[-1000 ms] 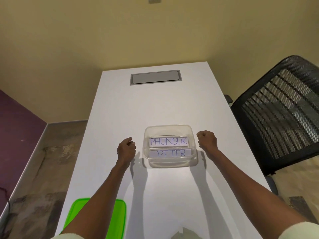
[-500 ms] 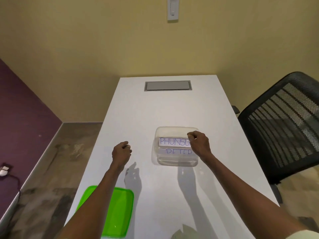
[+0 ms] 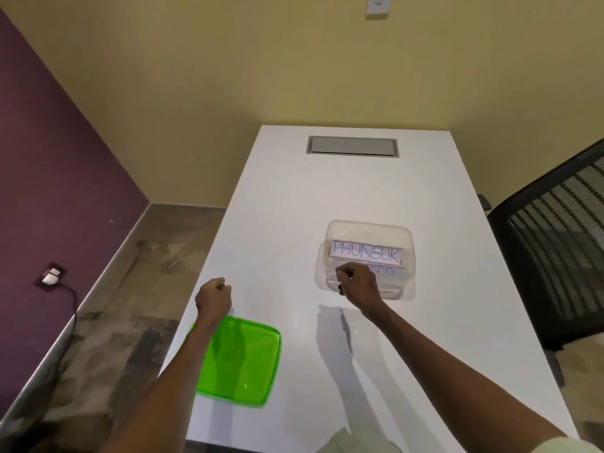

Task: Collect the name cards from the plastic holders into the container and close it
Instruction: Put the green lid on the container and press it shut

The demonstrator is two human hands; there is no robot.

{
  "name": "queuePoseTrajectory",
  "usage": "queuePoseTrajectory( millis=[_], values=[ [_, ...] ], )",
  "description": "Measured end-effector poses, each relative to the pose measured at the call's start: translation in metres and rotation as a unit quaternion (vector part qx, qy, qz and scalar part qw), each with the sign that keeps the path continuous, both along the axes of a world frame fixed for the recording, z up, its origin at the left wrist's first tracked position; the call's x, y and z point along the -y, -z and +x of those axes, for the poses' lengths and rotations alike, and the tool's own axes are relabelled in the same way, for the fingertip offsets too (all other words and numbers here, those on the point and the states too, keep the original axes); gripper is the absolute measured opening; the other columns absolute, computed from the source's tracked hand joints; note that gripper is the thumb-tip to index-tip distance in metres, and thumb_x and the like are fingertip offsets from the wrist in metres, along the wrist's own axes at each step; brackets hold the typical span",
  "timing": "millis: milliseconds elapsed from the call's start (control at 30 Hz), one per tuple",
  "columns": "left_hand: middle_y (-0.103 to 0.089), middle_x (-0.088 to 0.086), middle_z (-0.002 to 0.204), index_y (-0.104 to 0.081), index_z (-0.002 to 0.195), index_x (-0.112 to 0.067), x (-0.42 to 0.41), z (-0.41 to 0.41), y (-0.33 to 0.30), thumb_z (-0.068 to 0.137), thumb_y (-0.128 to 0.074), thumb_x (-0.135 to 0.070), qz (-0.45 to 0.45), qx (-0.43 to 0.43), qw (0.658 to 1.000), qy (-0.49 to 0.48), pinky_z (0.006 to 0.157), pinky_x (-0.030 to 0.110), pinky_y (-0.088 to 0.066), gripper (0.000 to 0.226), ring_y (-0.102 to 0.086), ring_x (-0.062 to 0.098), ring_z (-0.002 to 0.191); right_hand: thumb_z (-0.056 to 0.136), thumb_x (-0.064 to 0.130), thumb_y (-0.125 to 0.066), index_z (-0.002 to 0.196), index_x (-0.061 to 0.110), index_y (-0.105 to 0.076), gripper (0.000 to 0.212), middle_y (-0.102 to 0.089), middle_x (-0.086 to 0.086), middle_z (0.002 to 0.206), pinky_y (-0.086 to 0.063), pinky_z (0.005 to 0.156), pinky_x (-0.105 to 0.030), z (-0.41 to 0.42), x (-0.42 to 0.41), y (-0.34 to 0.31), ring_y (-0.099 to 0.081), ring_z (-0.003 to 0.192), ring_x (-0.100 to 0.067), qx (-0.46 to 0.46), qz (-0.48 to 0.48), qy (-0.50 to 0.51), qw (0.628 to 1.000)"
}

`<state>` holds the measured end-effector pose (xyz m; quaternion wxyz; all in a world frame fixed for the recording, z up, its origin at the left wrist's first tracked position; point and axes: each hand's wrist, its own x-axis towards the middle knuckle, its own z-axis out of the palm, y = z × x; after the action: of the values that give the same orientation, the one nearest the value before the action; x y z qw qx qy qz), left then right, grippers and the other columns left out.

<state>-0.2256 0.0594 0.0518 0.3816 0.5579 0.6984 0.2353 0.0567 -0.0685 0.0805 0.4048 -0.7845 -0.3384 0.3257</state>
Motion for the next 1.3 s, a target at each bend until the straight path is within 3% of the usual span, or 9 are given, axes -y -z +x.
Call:
queuePoseTrajectory(
  millis=[233,367,600,800,1000,1067,1167,1233,1300],
  values=[
    [-0.054,0.030,0.133,-0.053,0.128,0.012,0.010,-0.049,0.024,0.091,-0.057,0.002,-0.042,-0.100,0.993,0.049,0.098,0.016,-0.039,0.039,-0.050,0.038,0.127,0.080,0.001,-0.049,0.064,0.009,-0.059,0.021,-0.057,-0.005,0.061,-0.055,0.062,-0.034,-0.052,0.006,0.020,-0.061,0.051,-0.023,-0.082,-0.075,-0.024,0.994],
    [-0.055,0.033,0.130,-0.051,0.130,0.011,0.021,-0.064,0.036,0.089,-0.060,-0.004,-0.060,-0.163,0.983,0.065,0.104,0.037,-0.036,0.044,-0.050,0.040,0.126,0.076,-0.002,-0.047,0.053,0.011,-0.049,0.027,-0.048,-0.009,0.056,-0.049,0.057,-0.029,-0.083,0.011,0.033,-0.061,0.051,-0.023,-0.086,-0.131,-0.060,0.986],
    [-0.049,0.031,0.135,-0.045,0.135,0.010,0.033,-0.082,0.050,0.087,-0.062,-0.009,-0.080,-0.205,0.973,0.071,0.107,0.038,-0.033,0.054,-0.046,0.039,0.129,0.077,-0.003,-0.056,0.057,0.008,-0.047,0.024,-0.052,-0.011,0.058,-0.045,0.058,-0.027,-0.122,0.009,0.060,-0.058,0.052,-0.021,-0.105,-0.224,-0.075,0.966],
    [-0.046,0.033,0.137,-0.037,0.139,0.010,0.037,-0.093,0.057,0.090,-0.060,-0.009,-0.095,-0.208,0.971,0.073,0.105,0.035,-0.031,0.058,-0.045,0.040,0.129,0.077,0.004,-0.059,0.055,0.015,-0.038,0.032,-0.041,-0.003,0.054,-0.029,0.037,-0.018,-0.142,0.009,0.071,-0.042,0.049,-0.015,-0.050,-0.286,-0.093,0.952],
    [-0.042,0.032,0.141,-0.036,0.142,0.006,0.040,-0.098,0.062,0.091,-0.058,-0.015,-0.116,-0.231,0.964,0.065,0.107,0.042,-0.034,0.059,-0.041,0.043,0.131,0.078,0.003,-0.055,0.058,0.013,-0.041,0.026,-0.048,-0.005,0.056,-0.030,0.034,-0.014,-0.150,0.009,0.078,-0.047,0.045,-0.010,-0.044,-0.313,-0.109,0.942],
    [-0.041,0.031,0.141,-0.036,0.142,0.005,0.041,-0.098,0.065,0.092,-0.058,-0.015,-0.121,-0.228,0.964,0.060,0.108,0.043,-0.034,0.059,-0.041,0.044,0.131,0.081,0.004,-0.055,0.062,0.015,-0.045,0.024,-0.052,-0.004,0.059,-0.040,0.039,-0.014,-0.152,0.009,0.080,-0.052,0.051,-0.011,-0.065,-0.315,-0.113,0.940],
    [-0.043,0.032,0.139,-0.038,0.140,0.005,0.043,-0.098,0.068,0.092,-0.057,-0.014,-0.126,-0.223,0.965,0.058,0.108,0.045,-0.034,0.056,-0.042,0.045,0.129,0.082,0.007,-0.057,0.068,0.017,-0.051,0.019,-0.061,0.002,0.045,-0.057,0.067,-0.026,-0.153,0.010,0.082,-0.058,0.059,-0.014,-0.112,-0.324,-0.110,0.933],
    [-0.045,0.032,0.137,-0.041,0.138,0.006,0.043,-0.098,0.069,0.092,-0.057,-0.014,-0.126,-0.220,0.966,0.055,0.108,0.045,-0.035,0.053,-0.043,0.045,0.127,0.080,0.005,-0.057,0.070,0.011,-0.056,0.012,-0.060,0.000,0.042,-0.056,0.069,-0.029,-0.157,0.010,0.082,-0.060,0.053,-0.013,-0.093,-0.323,-0.118,0.934],
    [-0.046,0.032,0.136,-0.042,0.137,0.006,0.043,-0.097,0.069,0.092,-0.056,-0.013,-0.123,-0.214,0.968,0.051,0.108,0.046,-0.035,0.051,-0.043,0.045,0.127,0.077,0.003,-0.057,0.070,0.005,-0.058,0.008,-0.059,-0.010,0.058,-0.051,0.063,-0.029,-0.161,0.009,0.081,-0.063,0.064,-0.022,-0.064,-0.317,-0.127,0.938]
  ],
)
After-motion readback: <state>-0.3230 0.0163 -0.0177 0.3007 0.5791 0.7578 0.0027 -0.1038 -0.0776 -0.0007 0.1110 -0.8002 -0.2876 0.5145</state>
